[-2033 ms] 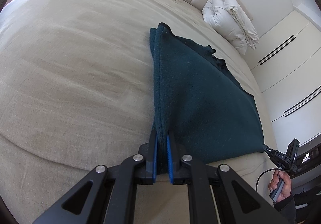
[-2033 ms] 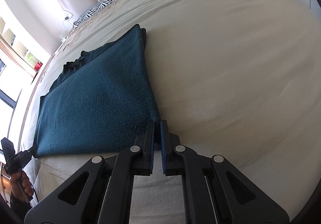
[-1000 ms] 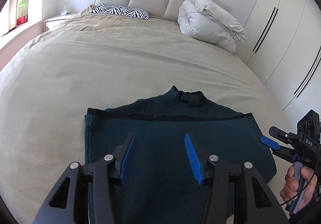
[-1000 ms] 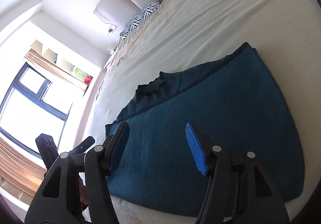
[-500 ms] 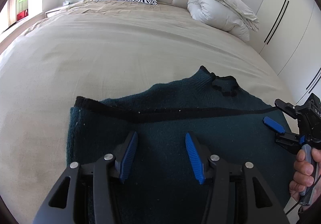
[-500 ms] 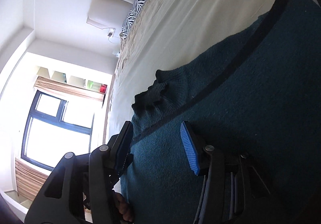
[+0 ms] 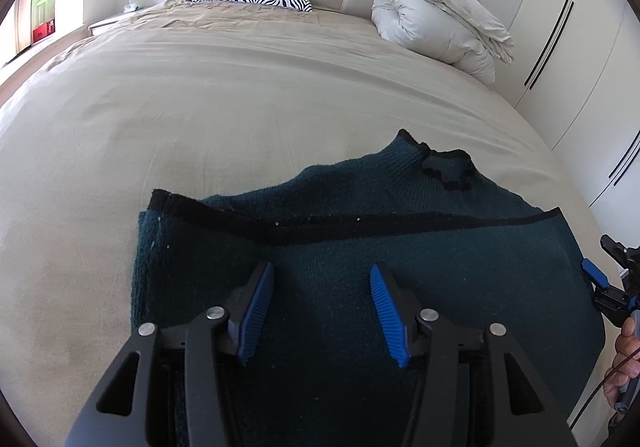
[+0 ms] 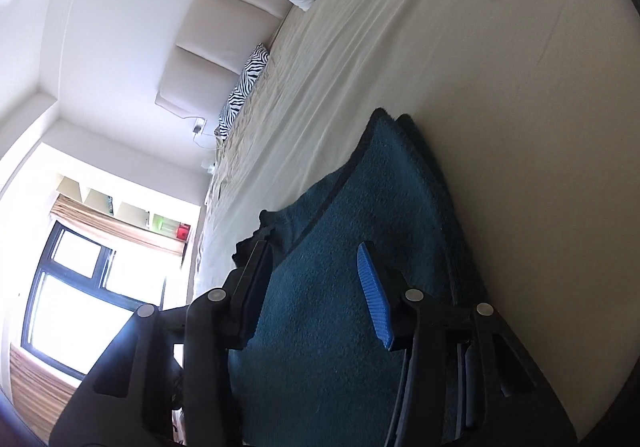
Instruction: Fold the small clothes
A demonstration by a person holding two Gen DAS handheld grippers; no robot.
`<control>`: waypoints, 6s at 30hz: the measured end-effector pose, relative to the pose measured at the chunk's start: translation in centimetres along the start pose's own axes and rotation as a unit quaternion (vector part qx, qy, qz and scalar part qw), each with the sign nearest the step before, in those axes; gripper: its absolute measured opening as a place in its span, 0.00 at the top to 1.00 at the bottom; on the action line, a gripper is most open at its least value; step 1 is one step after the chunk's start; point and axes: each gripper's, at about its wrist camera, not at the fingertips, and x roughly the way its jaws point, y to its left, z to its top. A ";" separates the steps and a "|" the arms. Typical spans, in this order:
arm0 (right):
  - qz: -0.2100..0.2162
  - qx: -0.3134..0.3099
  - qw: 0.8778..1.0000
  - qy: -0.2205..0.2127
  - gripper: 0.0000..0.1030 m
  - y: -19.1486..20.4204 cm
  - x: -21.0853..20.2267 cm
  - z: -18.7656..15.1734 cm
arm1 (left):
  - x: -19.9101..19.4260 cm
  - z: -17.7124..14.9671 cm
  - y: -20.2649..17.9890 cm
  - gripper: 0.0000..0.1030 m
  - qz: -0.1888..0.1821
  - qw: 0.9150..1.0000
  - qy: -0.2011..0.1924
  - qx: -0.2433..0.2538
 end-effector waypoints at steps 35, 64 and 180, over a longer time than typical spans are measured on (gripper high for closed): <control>0.080 0.008 0.992 0.093 0.57 3.3 0.6 -9.8 | -8.9 -9.7 -3.1 0.43 -0.112 0.992 0.035 -0.038; 0.033 0.009 0.999 0.022 0.45 2.3 -5.7 -7.7 | -12.0 -10.2 11.9 0.21 -0.188 0.948 0.021 -0.257; -0.084 -0.124 0.974 0.171 0.88 4.0 4.1 6.8 | -3.2 -4.4 -12.0 0.43 -0.334 0.928 0.114 -0.122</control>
